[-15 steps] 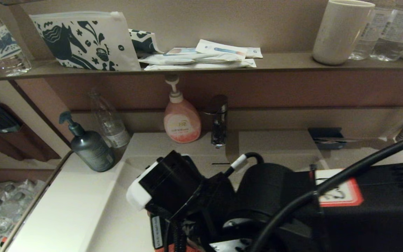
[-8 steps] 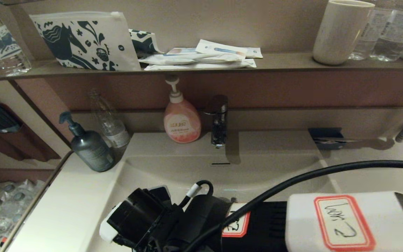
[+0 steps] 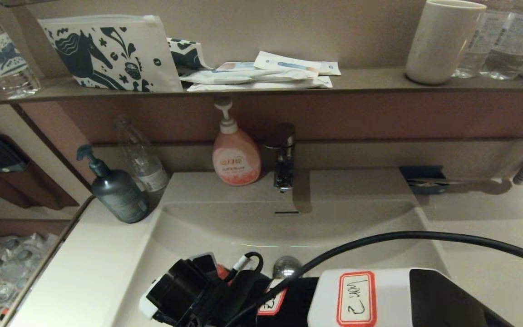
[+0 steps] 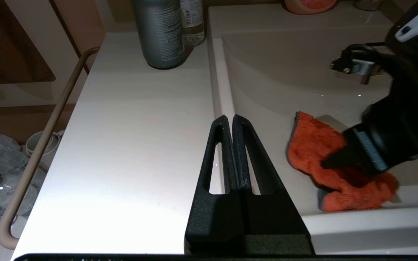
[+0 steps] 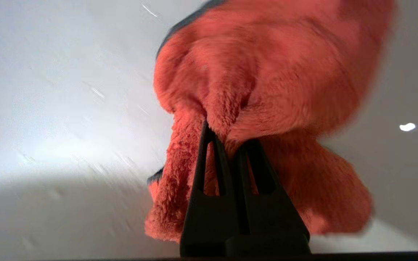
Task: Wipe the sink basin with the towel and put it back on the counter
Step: Wipe the sink
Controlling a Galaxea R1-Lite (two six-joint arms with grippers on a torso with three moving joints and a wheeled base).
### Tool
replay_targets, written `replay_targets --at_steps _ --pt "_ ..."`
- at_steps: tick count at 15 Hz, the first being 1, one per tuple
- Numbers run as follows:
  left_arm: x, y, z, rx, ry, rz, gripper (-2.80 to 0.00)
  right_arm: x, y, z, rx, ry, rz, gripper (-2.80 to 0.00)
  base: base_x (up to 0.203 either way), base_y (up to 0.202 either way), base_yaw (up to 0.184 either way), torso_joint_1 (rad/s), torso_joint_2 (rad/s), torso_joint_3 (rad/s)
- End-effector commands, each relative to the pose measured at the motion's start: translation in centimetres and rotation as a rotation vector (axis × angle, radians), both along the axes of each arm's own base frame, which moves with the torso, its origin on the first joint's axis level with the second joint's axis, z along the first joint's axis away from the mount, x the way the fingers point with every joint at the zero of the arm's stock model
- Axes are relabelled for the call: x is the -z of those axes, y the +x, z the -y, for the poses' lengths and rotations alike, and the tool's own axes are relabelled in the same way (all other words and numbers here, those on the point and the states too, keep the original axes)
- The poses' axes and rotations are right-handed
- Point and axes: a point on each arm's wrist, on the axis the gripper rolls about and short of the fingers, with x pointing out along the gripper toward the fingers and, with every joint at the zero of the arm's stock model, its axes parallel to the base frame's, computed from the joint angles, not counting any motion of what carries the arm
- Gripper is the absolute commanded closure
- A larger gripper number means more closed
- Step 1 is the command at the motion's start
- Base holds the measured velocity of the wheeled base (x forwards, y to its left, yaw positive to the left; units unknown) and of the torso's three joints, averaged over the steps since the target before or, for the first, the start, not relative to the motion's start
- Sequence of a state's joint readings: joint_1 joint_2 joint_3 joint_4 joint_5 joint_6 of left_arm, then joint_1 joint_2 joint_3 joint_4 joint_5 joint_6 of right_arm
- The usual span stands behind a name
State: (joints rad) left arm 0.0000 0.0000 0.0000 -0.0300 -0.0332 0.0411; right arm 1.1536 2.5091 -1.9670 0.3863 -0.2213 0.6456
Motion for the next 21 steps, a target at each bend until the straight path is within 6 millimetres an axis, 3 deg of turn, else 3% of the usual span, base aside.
replay_targets --at_steps 1,4,7,11,16,21 --pt "0.0 0.0 0.0 0.001 0.000 -0.001 0.00 1.3 0.2 -0.5 -0.014 -0.001 0.005 0.00 0.000 0.000 0.000 0.000 0.00 0.000" --pt "0.0 0.0 0.0 0.001 0.000 -0.001 0.00 2.3 0.9 -0.7 -0.051 -0.009 0.039 0.00 0.000 0.000 0.000 0.000 0.00 0.000" --pt "0.0 0.0 0.0 0.001 0.000 -0.001 0.00 3.0 3.0 -1.1 -0.053 0.052 0.140 0.00 0.000 0.000 0.000 0.000 0.00 0.000" --pt "0.0 0.0 0.0 0.001 0.000 -0.001 0.00 5.4 5.6 -0.5 -0.004 0.023 0.209 0.00 0.000 0.000 0.000 0.000 0.00 0.000" --pt "0.0 0.0 0.0 0.001 0.000 -0.001 0.00 5.6 9.1 0.8 -0.004 -0.052 0.373 0.00 0.000 0.000 0.000 0.000 0.00 0.000" --pt "0.0 0.0 0.0 0.001 0.000 -0.001 0.00 4.7 9.8 1.7 0.040 -0.123 0.430 0.00 0.000 0.000 0.000 0.000 0.00 0.000"
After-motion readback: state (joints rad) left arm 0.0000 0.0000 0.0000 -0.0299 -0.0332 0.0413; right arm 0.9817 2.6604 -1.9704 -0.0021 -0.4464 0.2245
